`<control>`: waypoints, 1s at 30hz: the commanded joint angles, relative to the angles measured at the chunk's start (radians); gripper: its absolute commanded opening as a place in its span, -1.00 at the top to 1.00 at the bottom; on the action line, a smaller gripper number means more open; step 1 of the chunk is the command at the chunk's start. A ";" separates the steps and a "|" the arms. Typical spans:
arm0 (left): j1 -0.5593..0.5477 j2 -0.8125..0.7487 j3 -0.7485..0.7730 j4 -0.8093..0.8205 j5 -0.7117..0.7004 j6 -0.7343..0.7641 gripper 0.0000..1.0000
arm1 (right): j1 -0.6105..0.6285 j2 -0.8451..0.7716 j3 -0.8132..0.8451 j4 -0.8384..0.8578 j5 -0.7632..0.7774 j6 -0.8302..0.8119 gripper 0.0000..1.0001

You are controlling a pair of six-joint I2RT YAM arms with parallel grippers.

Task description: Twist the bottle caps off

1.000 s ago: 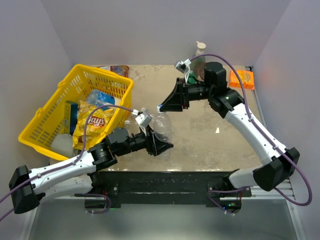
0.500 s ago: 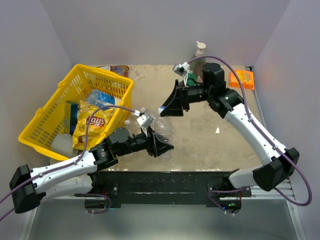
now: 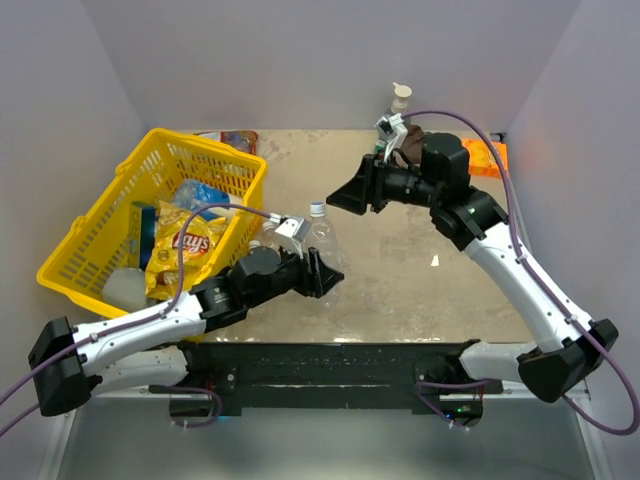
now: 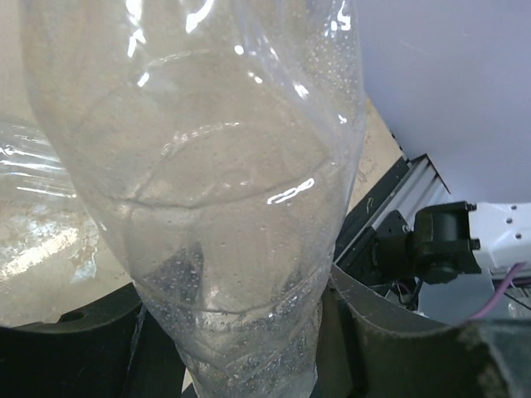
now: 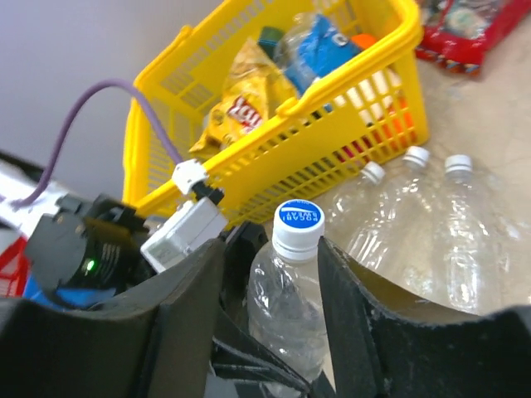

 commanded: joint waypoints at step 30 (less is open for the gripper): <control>-0.030 0.136 0.170 -0.063 -0.063 -0.012 0.27 | 0.161 0.040 0.060 -0.128 0.417 -0.001 0.12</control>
